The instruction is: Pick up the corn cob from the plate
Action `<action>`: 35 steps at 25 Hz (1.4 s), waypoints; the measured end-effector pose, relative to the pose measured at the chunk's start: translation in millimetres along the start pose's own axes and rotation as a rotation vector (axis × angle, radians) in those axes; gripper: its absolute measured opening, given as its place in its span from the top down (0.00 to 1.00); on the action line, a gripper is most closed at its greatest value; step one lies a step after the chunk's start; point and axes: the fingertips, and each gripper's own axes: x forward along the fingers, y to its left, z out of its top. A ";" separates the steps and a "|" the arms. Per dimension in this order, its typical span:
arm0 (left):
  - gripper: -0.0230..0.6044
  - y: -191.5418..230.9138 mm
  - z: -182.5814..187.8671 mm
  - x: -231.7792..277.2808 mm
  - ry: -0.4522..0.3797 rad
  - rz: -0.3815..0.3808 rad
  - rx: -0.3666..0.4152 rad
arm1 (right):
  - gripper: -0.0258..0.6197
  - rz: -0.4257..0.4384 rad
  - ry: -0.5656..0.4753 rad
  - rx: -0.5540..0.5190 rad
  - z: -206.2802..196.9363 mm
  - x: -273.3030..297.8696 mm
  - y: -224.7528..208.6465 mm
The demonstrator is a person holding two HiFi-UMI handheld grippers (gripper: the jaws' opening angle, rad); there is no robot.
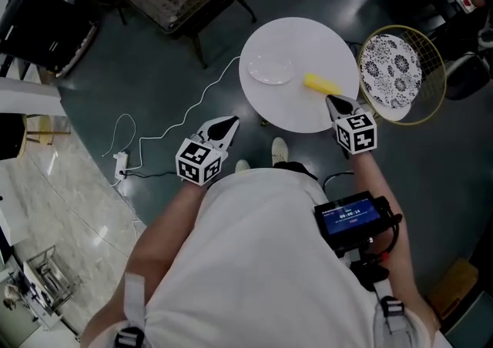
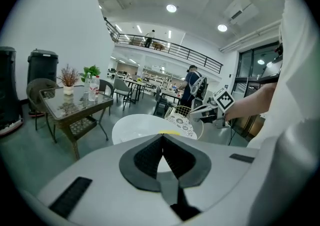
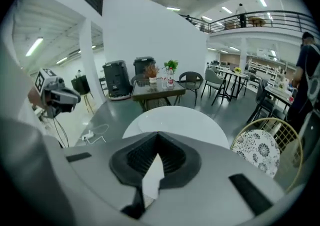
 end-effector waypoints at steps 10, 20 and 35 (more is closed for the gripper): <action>0.95 -10.5 -5.5 -33.0 -0.022 -0.082 0.025 | 0.95 0.019 -0.269 0.185 19.6 -62.5 81.0; 0.95 -39.1 -5.7 -43.1 0.001 -0.209 0.090 | 0.95 -0.004 -0.395 0.266 10.6 -106.6 136.1; 0.95 -58.8 -23.3 -37.0 0.022 -0.269 0.130 | 0.95 -0.041 -0.445 0.275 -7.3 -126.8 149.9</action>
